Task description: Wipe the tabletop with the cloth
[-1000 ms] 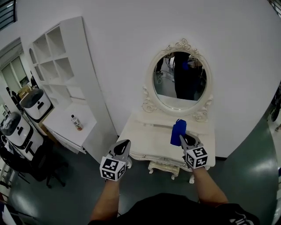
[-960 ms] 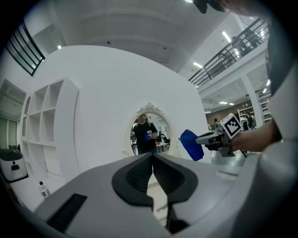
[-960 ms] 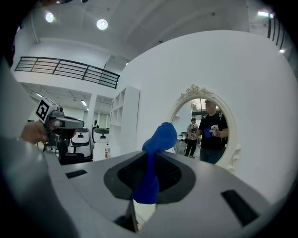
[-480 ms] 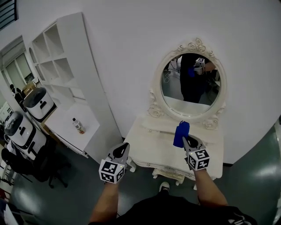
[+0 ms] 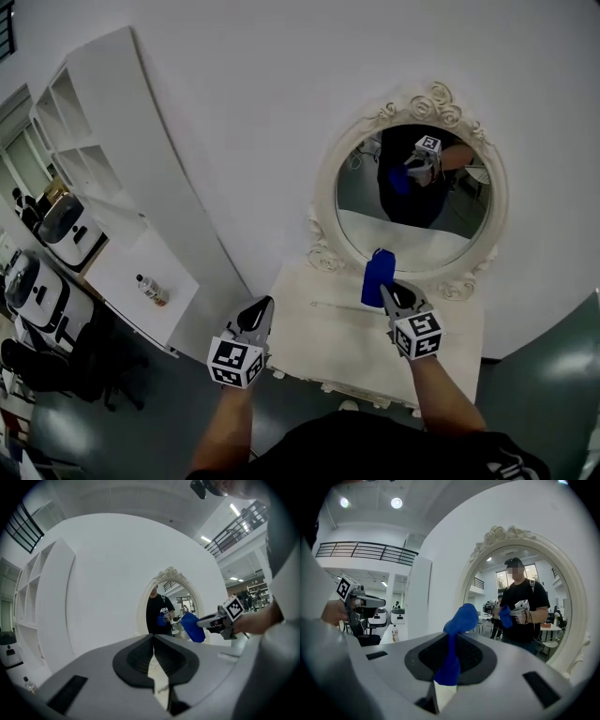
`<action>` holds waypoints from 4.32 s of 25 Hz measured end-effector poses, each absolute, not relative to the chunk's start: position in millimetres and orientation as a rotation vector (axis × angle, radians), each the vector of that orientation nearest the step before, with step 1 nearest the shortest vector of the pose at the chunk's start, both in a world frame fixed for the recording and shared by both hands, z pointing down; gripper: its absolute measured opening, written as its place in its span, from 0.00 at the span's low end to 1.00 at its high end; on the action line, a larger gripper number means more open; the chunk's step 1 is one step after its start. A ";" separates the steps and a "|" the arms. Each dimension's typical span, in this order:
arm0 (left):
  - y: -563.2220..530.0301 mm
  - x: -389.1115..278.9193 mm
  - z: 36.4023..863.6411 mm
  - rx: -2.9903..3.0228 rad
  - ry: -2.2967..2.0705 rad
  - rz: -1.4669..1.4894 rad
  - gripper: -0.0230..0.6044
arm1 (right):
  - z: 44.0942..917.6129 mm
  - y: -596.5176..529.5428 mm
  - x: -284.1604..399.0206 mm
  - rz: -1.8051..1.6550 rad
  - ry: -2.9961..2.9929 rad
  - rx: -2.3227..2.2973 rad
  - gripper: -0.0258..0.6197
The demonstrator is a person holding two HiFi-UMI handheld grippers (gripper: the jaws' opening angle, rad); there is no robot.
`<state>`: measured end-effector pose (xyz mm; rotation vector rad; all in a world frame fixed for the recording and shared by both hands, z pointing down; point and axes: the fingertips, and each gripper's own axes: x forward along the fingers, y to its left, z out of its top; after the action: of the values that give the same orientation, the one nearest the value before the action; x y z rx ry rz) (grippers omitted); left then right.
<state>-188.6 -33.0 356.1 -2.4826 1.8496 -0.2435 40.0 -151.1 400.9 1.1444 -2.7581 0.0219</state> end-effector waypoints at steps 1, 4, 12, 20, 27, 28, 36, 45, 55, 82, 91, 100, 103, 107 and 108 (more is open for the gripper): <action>-44.9 -188.7 357.0 -2.486 1.851 -0.247 0.06 | 401.0 -161.3 38.7 0.022 -2.758 1.140 0.10; -76.7 -188.1 358.9 -2.493 1.856 -0.250 0.06 | 401.0 -188.8 36.1 0.017 -2.758 1.129 0.10; -128.6 -176.8 371.4 -2.545 1.811 -0.266 0.06 | 407.8 -227.9 27.9 0.035 -2.747 1.126 0.10; -142.3 -194.7 375.6 -2.588 1.765 -0.243 0.06 | 412.4 -228.4 17.7 0.026 -2.691 1.169 0.10; -151.6 -214.1 375.5 -2.653 1.651 -0.241 0.06 | 413.8 -223.9 2.0 0.033 -2.622 1.267 0.10; -152.5 -217.9 375.6 -2.662 1.639 -0.240 0.06 | 414.4 -223.0 -1.5 0.034 -2.614 1.276 0.10; -156.4 -242.6 380.3 -2.714 1.563 -0.242 0.06 | 417.6 -219.7 -22.2 0.048 -2.568 1.349 0.10; -164.0 -259.2 384.8 -2.748 1.510 -0.229 0.06 | 425.7 -221.6 -41.9 0.065 -2.537 1.373 0.10; -165.4 -297.3 419.4 -2.790 1.549 -0.275 0.06 | 498.4 -238.1 -116.7 0.213 -2.521 1.202 0.10; -125.6 -389.1 508.3 -2.868 1.672 -0.414 0.06 | 760.3 -192.1 -321.2 0.634 -2.350 0.722 0.10; -118.5 -406.4 518.1 -2.878 1.661 -0.469 0.06 | 820.5 -185.8 -334.2 0.717 -2.222 0.690 0.10; -119.2 -403.5 527.0 -2.888 1.657 -0.516 0.06 | 850.7 -184.9 -302.8 0.730 -2.126 0.734 0.10; -122.1 -388.6 526.8 -2.903 1.623 -0.519 0.06 | 856.6 -182.4 -279.4 0.744 -2.103 0.758 0.10; -127.7 -363.5 525.2 -2.926 1.568 -0.522 0.06 | 857.2 -184.5 -238.1 0.751 -2.075 0.807 0.10; -128.8 -355.7 525.3 -2.932 1.553 -0.525 0.06 | 857.3 -184.7 -226.3 0.751 -2.066 0.820 0.10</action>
<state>-355.7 -128.8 525.3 -2.9323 1.5532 -0.5246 -226.3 -184.7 857.3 0.8195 -2.0665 0.7509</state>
